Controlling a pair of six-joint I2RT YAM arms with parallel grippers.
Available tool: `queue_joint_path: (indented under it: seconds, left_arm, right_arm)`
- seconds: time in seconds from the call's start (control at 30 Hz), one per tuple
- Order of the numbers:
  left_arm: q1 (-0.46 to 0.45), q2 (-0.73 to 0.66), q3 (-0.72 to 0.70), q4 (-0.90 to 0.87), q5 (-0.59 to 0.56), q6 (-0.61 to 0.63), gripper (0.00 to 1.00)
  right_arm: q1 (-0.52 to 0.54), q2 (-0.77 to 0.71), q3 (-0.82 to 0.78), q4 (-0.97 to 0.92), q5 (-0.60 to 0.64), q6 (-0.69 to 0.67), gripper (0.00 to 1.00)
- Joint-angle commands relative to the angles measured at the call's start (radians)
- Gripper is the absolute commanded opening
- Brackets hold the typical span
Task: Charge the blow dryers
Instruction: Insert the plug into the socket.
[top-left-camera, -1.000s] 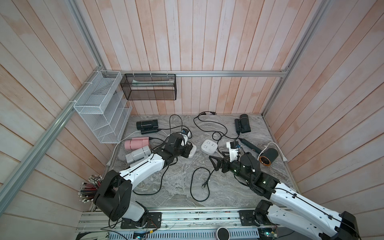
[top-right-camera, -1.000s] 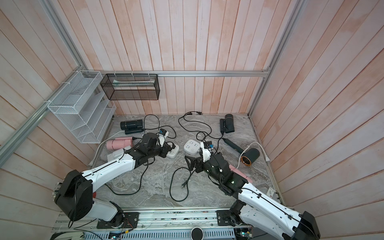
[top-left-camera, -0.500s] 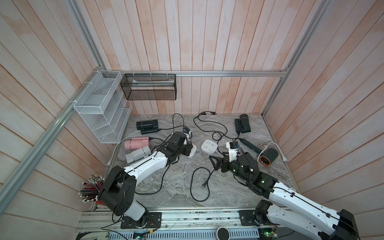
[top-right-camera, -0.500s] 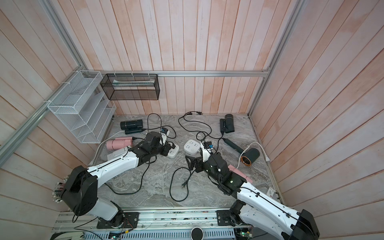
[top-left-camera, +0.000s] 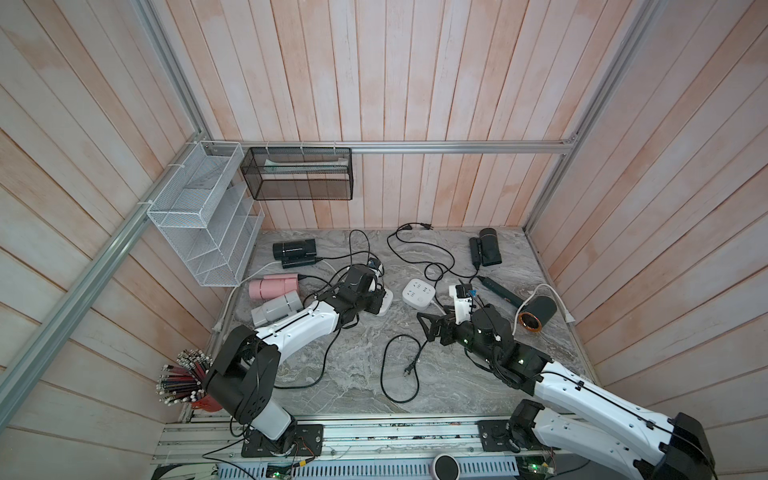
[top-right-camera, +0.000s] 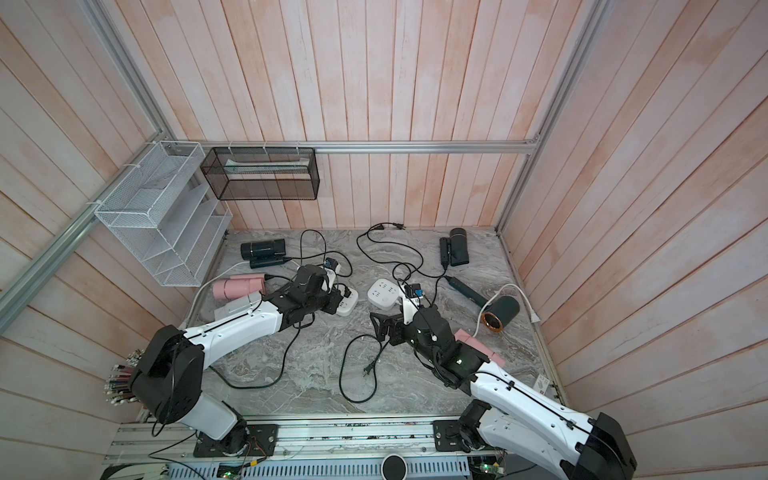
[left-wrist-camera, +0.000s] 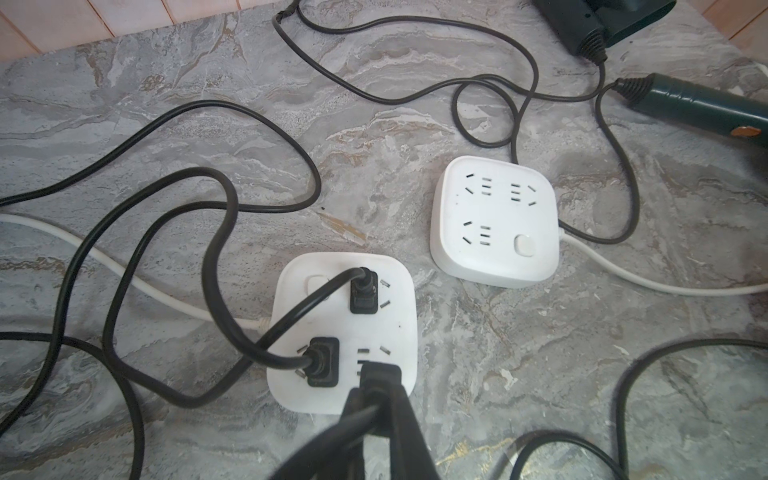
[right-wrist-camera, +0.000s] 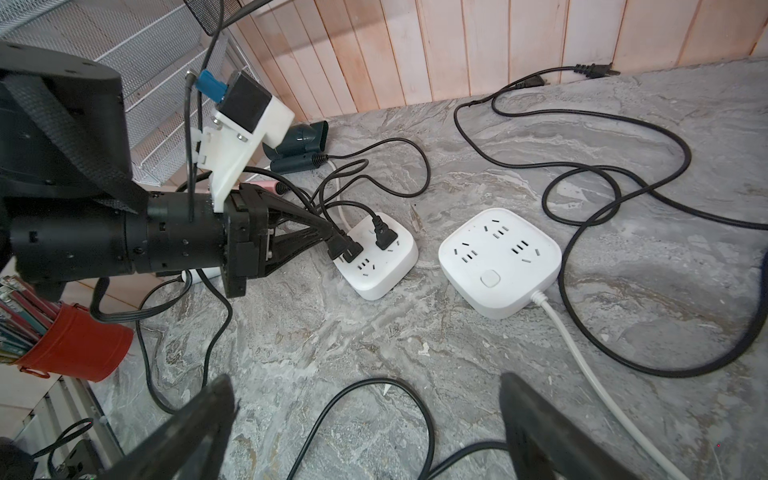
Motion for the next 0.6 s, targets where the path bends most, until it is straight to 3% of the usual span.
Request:
queue_joint_path:
  seconds: [0.0,0.57]
  left_arm:
    - [-0.004,0.022,0.028,0.017,-0.015,0.001,0.08]
    - [-0.005,0.1,0.033,0.053,-0.065,-0.005,0.08]
  right_arm:
    - [-0.003,0.008,-0.004,0.017,-0.001,0.009,0.99]
    - [-0.003,-0.004,-0.031,0.021,-0.004,0.013,0.99]
